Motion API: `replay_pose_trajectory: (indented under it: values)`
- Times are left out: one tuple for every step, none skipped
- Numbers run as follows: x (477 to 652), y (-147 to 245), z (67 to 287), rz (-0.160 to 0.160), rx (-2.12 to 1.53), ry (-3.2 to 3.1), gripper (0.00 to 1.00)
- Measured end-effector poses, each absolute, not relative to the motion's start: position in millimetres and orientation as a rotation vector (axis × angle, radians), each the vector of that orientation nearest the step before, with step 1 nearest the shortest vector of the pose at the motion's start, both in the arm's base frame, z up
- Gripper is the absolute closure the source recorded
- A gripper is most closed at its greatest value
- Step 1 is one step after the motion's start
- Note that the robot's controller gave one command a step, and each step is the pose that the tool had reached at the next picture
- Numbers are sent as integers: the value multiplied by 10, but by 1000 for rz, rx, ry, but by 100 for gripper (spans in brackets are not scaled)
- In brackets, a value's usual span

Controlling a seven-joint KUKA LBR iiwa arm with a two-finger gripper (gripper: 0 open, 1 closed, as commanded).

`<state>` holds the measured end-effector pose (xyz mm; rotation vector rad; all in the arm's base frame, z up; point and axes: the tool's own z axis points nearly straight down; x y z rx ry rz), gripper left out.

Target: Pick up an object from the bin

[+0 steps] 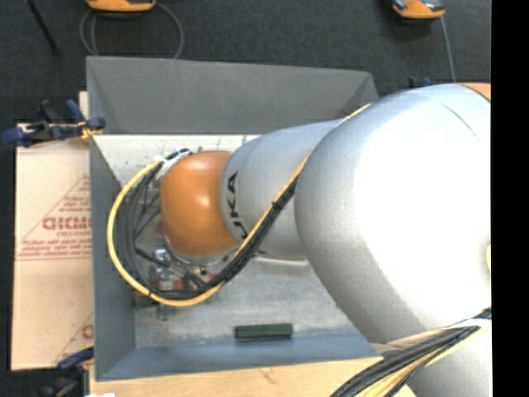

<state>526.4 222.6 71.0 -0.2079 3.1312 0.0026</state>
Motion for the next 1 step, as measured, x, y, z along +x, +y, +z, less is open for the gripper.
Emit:
replay_pose_trajectory:
  values:
    - [5271,2032,2349,0,-589,3075,100]
